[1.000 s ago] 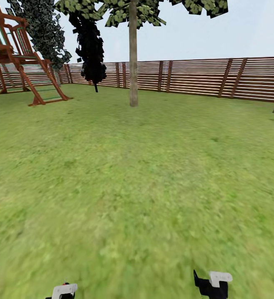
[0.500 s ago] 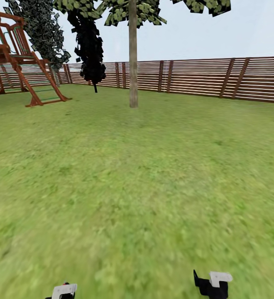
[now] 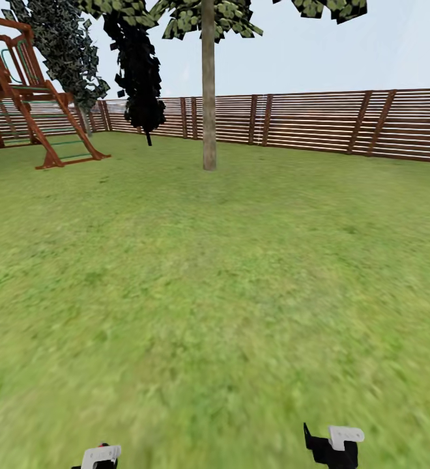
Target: In the garden, pick up the pesticide atomizer on the floor and spray pesticide onto both trees until each tree trunk is fully covered.
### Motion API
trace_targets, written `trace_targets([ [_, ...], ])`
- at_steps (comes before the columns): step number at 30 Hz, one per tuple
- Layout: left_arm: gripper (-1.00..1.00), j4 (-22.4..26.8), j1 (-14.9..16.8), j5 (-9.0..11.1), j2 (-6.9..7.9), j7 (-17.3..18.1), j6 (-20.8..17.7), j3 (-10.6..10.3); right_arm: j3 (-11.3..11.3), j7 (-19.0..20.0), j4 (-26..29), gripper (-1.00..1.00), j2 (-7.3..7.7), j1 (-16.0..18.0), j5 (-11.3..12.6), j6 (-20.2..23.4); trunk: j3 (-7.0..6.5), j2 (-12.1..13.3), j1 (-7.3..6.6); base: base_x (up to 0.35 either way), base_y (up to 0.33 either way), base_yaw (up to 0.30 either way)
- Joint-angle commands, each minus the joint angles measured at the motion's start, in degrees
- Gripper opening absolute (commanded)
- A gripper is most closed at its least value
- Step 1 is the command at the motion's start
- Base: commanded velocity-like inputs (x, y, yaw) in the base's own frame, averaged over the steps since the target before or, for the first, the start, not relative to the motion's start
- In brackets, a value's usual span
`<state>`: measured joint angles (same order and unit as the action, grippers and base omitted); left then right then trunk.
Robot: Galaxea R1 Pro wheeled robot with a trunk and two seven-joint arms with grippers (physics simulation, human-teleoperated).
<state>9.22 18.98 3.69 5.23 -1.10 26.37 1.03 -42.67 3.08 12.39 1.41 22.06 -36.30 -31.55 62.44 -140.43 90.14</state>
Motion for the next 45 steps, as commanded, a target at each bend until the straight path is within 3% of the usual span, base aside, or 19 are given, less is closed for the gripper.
trace_targets([
  [1,-1.00,0.0,0.0,0.0,0.01,0.0,0.0,0.0,0.0,0.0,0.0,1.00,0.00,0.0,0.0,0.0,0.00,0.0,0.00,0.339,0.000,0.000],
  [45,-1.00,0.0,0.0,0.0,0.02,0.0,0.0,0.0,0.0,0.0,0.0,1.00,0.00,0.0,0.0,0.0,0.00,0.0,0.00,0.339,0.000,0.000],
])
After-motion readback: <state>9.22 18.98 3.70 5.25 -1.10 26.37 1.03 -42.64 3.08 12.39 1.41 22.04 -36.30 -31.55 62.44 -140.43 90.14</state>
